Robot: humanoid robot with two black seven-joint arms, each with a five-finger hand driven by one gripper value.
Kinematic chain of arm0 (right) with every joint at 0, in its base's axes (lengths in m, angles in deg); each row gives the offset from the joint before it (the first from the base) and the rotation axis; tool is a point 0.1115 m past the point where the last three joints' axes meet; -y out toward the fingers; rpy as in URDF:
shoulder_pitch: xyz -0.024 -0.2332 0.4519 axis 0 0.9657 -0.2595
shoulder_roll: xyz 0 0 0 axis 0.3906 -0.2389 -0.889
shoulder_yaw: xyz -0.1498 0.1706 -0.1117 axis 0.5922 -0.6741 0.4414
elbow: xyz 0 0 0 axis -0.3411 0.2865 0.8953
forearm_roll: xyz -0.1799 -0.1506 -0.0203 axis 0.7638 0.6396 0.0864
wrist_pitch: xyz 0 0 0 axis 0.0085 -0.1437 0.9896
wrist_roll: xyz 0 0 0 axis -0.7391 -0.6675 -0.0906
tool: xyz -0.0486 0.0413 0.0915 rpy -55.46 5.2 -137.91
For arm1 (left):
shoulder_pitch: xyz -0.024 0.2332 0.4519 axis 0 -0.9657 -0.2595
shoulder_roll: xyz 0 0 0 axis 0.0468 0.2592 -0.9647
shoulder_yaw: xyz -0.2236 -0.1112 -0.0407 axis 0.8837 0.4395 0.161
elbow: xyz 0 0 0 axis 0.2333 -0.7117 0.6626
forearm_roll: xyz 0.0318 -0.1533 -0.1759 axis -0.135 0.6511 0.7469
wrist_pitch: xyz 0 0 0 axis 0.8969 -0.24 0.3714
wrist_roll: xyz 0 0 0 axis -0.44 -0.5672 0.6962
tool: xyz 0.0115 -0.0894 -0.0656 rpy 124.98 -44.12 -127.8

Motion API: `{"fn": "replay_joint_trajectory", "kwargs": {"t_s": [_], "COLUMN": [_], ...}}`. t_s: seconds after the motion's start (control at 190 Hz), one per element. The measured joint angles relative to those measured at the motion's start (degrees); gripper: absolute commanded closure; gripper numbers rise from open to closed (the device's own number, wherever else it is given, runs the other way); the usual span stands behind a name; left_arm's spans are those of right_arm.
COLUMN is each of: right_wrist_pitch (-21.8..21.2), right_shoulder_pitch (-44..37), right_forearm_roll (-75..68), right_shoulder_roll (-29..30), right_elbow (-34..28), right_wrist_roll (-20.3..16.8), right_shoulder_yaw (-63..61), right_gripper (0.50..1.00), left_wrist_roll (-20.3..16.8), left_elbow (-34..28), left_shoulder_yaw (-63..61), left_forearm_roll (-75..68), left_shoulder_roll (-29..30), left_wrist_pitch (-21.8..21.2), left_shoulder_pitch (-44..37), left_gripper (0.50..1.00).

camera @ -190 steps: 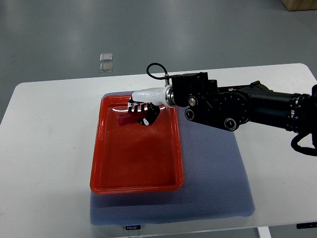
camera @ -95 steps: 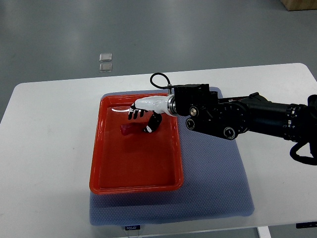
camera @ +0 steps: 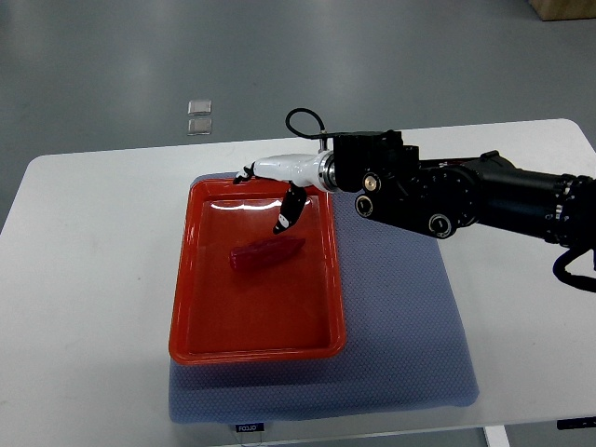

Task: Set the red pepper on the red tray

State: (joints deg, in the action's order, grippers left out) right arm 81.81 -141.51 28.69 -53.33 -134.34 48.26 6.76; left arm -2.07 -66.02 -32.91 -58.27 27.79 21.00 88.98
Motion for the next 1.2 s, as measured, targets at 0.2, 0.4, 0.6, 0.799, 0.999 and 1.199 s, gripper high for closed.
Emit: {"fn": "replay_joint_trajectory", "kwargs": {"t_s": [0.2,0.4,0.6,0.799,0.999,1.199], "right_wrist_pitch": [3.5,12.55,16.88,16.93,14.57,11.73], "right_shoulder_pitch": [4.04,12.05,16.32,19.58,23.04,25.66], "right_forearm_roll": [0.01,0.16,-7.36,-30.39,-50.66,-59.82], "right_shoulder_roll": [-3.54,-4.41,-3.76,-3.42,-2.97,-0.23], "right_elbow": [4.26,8.16,11.33,12.04,12.02,11.93], "right_wrist_roll": [1.49,6.34,6.31,6.21,6.54,6.71], "right_shoulder_yaw": [-13.9,-25.93,-37.09,-45.52,-46.38,-46.7], "right_gripper": [0.587,0.587,0.587,0.587,0.585,0.583], "left_wrist_roll": [0.0,0.0,0.0,0.0,0.0,0.0], "left_elbow": [0.0,0.0,0.0,0.0,0.0,0.0], "left_shoulder_yaw": [0.0,0.0,0.0,0.0,0.0,0.0], "left_forearm_roll": [0.0,0.0,0.0,0.0,0.0,0.0], "left_shoulder_roll": [0.0,0.0,0.0,0.0,0.0,0.0], "left_wrist_pitch": [-0.01,-0.02,-0.02,-0.01,-0.01,0.0], "left_shoulder_pitch": [0.0,0.0,0.0,0.0,0.0,0.0], "left_gripper": [0.5,0.5,0.5,0.5,0.5,0.5]}}
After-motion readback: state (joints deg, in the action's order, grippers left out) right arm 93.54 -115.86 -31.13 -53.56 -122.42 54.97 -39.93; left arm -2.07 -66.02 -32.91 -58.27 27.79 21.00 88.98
